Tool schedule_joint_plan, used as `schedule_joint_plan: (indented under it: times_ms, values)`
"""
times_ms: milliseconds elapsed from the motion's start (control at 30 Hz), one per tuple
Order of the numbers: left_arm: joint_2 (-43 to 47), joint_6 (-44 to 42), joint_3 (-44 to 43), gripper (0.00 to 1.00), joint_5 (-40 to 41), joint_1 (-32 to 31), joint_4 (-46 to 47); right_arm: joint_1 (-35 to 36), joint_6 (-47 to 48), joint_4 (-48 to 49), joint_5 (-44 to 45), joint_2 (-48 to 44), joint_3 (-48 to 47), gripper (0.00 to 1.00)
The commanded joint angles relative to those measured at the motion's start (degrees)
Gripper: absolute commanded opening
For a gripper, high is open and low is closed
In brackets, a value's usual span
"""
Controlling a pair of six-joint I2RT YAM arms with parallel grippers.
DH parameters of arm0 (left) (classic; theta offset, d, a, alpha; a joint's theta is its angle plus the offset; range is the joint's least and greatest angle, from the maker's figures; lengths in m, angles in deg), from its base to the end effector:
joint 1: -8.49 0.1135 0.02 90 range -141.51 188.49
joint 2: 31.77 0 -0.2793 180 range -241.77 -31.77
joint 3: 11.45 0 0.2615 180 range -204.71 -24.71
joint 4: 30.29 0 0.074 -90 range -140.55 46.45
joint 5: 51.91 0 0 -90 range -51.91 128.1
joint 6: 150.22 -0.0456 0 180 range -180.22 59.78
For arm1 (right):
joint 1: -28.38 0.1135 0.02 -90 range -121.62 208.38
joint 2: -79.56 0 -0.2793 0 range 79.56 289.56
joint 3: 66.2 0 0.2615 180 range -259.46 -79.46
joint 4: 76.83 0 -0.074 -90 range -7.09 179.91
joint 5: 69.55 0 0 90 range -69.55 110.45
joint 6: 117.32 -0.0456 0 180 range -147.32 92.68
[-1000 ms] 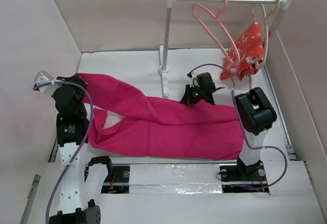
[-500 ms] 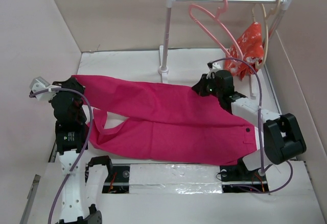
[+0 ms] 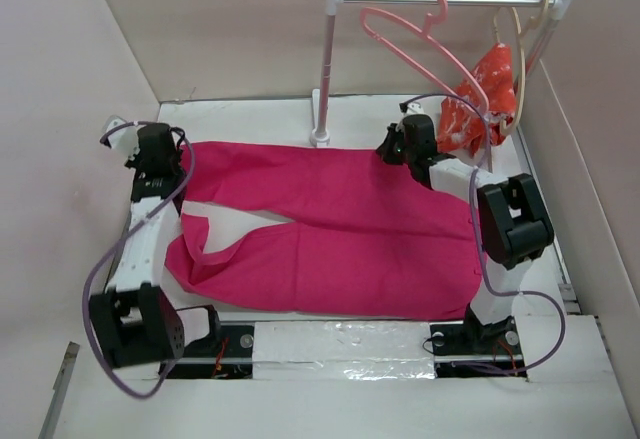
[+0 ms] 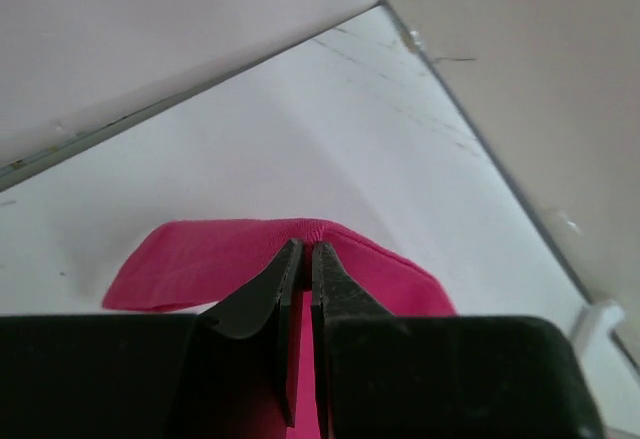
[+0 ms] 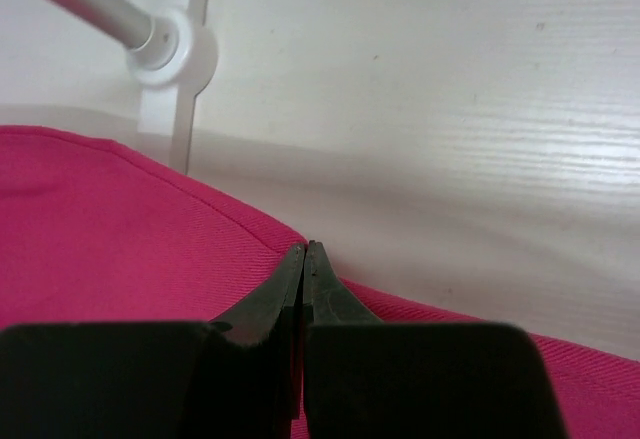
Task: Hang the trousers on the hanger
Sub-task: Flatten out the trousers at the center of the board.
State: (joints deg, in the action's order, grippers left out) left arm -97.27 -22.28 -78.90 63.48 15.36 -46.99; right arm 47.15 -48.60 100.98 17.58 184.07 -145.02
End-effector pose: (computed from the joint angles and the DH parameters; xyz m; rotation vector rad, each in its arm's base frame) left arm 0.2726 0.0525 0.3472 -0.9622 1.5247 0.0188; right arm 0.4076 0.1409 0.2146 0.0143 2.0920 0.4807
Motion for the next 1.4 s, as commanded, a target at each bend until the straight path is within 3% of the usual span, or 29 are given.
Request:
schedule_joint_plan:
  times_ms: [0,200,233,267,300,333,367,433,600,667,700,733,767,867,900,933,967,1000,1033,1067,1133,1267,1300,1367]
  values:
    - [-5.5,-2.2,-6.3,0.0,7.2,0.2,4.3,0.3,-0.2,3.1,6.6,1.6,-6.5,0.0]
    - [-12.3,-3.7,-7.7,0.02,6.2,0.2,9.9,3.2,2.4,1.0,15.4,4.0,-12.7,0.02]
    - [-13.6,-3.7,-7.9,0.12,5.6,0.2,9.4,3.2,2.6,0.4,15.6,3.9,-13.0,0.16]
    - [-14.2,-3.7,-9.0,0.35,5.5,0.2,8.6,4.0,1.9,-0.2,16.1,3.8,-13.2,0.29]
    - [-14.7,-3.7,-9.4,0.47,5.9,0.2,7.9,4.6,1.5,-0.5,16.2,2.9,-13.0,0.43]
    - [-15.4,-3.7,-9.8,0.61,6.0,0.2,6.6,4.6,1.0,-0.3,16.0,2.0,-11.7,0.67]
    - [-15.6,-3.3,-10.7,0.77,6.2,0.2,5.8,5.7,0.5,0.0,15.1,0.9,-10.6,0.76]
    - [-14.9,-3.5,-10.6,0.85,6.0,-0.3,5.4,6.8,-0.2,1.2,15.2,-3.8,-5.8,0.86]
    - [-8.1,-2.9,-8.6,0.85,2.8,-7.8,7.0,8.9,-3.1,3.0,15.6,-16.1,6.7,0.82]
    - [-3.7,-1.6,-5.5,0.8,0.8,-12.2,8.5,8.1,-5.7,3.6,16.1,-22.9,14.1,0.58]
    - [-2.1,-0.9,-3.9,0.76,-2.0,-14.7,9.6,7.2,-6.7,4.0,15.7,-25.1,16.8,0.42]
    - [0.9,0.4,-2.2,0.75,-3.9,-19.7,12.6,4.6,-7.6,4.0,15.4,-27.2,19.2,0.04]
    - [2.4,1.1,1.7,0.74,-5.6,-22.3,14.4,2.7,-9.4,3.5,14.5,-31.0,21.6,0.0]
    - [7.0,3.5,10.8,0.47,-8.9,-32.8,21.0,-6.7,-11.8,1.5,12.8,-35.7,28.9,0.0]
    - [7.4,3.7,13.0,0.34,-9.6,-35.3,22.9,-9.7,-12.2,0.9,12.0,-37.8,31.5,0.0]
    - [7.1,4.3,14.5,0.25,-9.6,-37.7,24.6,-12.8,-12.5,0.0,10.9,-38.5,32.6,0.02]
    - [6.3,5.1,17.0,0.15,-9.7,-42.4,25.6,-18.9,-13.3,-0.5,8.6,-39.0,33.4,0.1]
    - [5.3,5.0,17.7,0.14,-9.0,-44.9,26.3,-21.7,-13.8,-1.1,7.5,-39.4,34.0,0.22]
    - [3.8,5.0,18.1,0.14,-6.8,-48.2,26.6,-24.3,-14.1,-1.7,6.2,-39.6,35.0,0.45]
    - [0.5,3.6,17.7,0.15,-3.9,-56.0,26.7,-26.4,-15.2,-1.8,4.6,-39.6,35.4,0.58]
    - [-6.1,2.1,15.9,0.2,3.2,-62.7,25.3,-31.8,-16.2,0.4,2.9,-38.3,36.5,0.78]
    - [-15.8,1.2,11.3,0.4,1.3,-71.1,25.5,-36.6,-17.1,-1.2,-1.2,-33.2,33.4,0.82]
    - [-17.0,-0.2,11.0,0.49,0.5,-73.5,26.6,-37.5,-17.3,-2.2,-2.3,-31.7,32.3,0.82]
    - [-19.9,-1.1,9.5,0.53,0.4,-75.4,27.0,-39.0,-17.4,-3.2,-4.0,-26.6,29.7,0.82]
